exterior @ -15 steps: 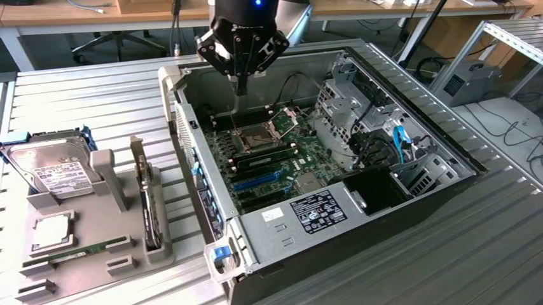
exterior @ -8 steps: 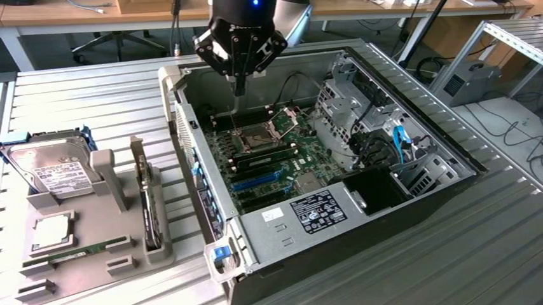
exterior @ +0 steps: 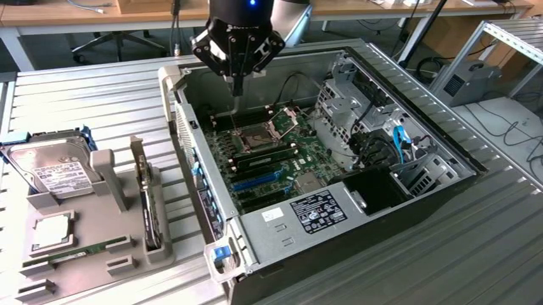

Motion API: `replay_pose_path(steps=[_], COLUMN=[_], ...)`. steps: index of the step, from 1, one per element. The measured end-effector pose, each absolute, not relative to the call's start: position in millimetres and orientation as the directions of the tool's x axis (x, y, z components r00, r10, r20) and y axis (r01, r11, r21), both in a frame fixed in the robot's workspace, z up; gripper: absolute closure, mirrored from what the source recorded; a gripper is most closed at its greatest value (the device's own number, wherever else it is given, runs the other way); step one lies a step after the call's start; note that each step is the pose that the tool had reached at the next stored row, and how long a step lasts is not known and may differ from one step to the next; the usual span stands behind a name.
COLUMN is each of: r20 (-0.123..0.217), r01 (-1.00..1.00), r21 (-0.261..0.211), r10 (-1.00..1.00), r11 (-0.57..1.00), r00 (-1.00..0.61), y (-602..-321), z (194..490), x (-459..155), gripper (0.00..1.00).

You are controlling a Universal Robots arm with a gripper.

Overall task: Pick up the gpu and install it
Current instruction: 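Reach for the gpu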

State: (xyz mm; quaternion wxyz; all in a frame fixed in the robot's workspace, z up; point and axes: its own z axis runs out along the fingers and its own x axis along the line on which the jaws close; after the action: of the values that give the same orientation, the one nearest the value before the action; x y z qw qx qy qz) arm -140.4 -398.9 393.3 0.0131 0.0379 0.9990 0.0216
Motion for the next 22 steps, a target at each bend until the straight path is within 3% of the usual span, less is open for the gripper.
replay_pose_path(steps=[22], r20=[-0.024], r01=[0.075], r21=[0.044], r10=[0.076], r11=[0.996], r00=[-0.997], y=[-398.9], z=[393.3], x=[-150.8], gripper=[0.89])
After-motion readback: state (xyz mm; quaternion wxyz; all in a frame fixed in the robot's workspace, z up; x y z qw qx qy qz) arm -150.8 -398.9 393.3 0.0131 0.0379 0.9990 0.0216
